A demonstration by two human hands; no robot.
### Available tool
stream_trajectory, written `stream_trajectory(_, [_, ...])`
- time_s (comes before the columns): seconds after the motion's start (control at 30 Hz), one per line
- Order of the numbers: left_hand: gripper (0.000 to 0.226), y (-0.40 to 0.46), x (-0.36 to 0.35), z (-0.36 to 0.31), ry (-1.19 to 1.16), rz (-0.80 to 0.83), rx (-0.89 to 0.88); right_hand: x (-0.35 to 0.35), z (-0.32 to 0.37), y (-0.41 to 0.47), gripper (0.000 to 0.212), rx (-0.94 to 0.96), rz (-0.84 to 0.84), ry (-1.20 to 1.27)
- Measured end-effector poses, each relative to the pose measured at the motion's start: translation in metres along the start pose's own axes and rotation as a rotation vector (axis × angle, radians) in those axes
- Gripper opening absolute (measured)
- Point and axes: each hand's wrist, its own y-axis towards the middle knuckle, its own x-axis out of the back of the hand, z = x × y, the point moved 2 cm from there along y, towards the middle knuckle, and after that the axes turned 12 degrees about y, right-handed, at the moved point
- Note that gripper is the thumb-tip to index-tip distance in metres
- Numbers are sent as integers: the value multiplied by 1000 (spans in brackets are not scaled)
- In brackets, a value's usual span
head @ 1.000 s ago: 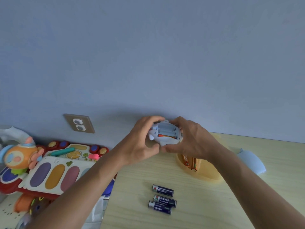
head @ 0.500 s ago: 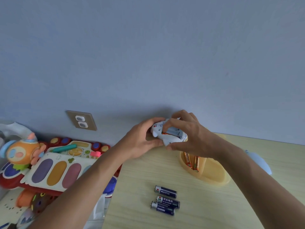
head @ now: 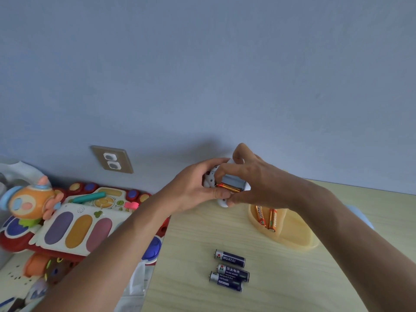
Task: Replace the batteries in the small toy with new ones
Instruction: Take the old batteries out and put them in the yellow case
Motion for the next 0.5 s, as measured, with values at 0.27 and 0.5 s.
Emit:
stream_trajectory(0.27, [59, 2, -4, -1, 35, -41, 14, 6, 9, 2, 47, -39, 42, -92])
stream_trajectory(0.5, [57, 5, -7, 1, -10, -95, 29, 1, 14, -2, 21, 56, -50, -117])
